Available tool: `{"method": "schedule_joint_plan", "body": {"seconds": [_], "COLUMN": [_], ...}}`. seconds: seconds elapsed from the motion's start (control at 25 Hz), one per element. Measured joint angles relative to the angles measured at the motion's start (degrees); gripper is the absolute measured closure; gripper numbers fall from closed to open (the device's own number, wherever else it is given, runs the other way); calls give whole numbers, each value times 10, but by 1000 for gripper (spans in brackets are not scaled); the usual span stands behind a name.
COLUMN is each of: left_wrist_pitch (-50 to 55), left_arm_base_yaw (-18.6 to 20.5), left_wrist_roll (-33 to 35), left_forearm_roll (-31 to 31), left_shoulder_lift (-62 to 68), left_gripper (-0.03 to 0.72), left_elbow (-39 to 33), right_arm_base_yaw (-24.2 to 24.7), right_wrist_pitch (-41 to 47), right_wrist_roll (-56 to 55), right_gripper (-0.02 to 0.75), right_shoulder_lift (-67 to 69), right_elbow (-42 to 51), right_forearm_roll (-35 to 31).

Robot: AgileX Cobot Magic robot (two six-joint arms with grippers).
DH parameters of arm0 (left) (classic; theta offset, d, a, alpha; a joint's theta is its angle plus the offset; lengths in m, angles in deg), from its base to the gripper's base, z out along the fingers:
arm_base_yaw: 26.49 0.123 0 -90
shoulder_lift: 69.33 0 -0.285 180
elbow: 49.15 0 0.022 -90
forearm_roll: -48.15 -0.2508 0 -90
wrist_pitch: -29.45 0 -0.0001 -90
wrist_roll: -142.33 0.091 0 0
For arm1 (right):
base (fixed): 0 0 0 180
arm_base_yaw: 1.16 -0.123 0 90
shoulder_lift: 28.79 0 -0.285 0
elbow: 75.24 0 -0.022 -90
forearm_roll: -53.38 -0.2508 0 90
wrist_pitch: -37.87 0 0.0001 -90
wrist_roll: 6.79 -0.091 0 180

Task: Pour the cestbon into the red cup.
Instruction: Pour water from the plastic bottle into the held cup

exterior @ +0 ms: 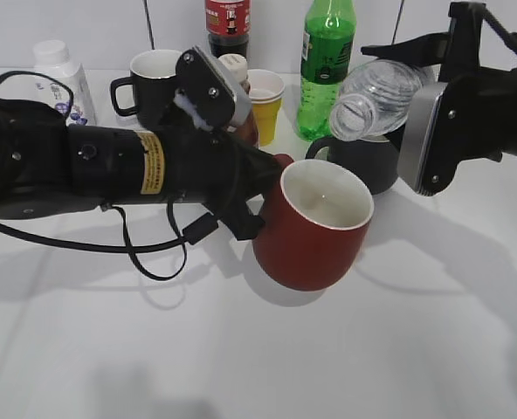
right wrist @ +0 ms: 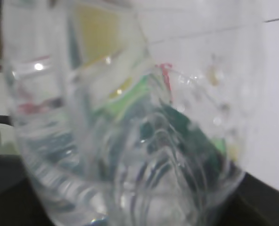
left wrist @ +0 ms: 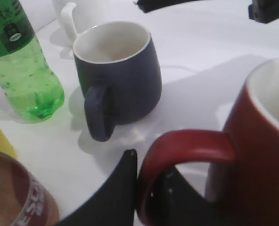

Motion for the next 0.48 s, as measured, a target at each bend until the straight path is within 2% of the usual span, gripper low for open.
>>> {"method": "schedule_joint_plan", "body": {"seconds": [0.48], "left_wrist_pitch": [-23], "left_arm_base_yaw": [11], "left_wrist_roll": [0], "left_forearm_roll": [3], "left_shoulder_lift": [0], "left_gripper": [629], "left_elbow": [-16], "right_arm_base_yaw": [0], "right_wrist_pitch": [0], "right_wrist_roll": [1], "right_gripper": [269], "right_shoulder_lift": [38], "right_elbow": [2], "right_forearm_roll": [0]}}
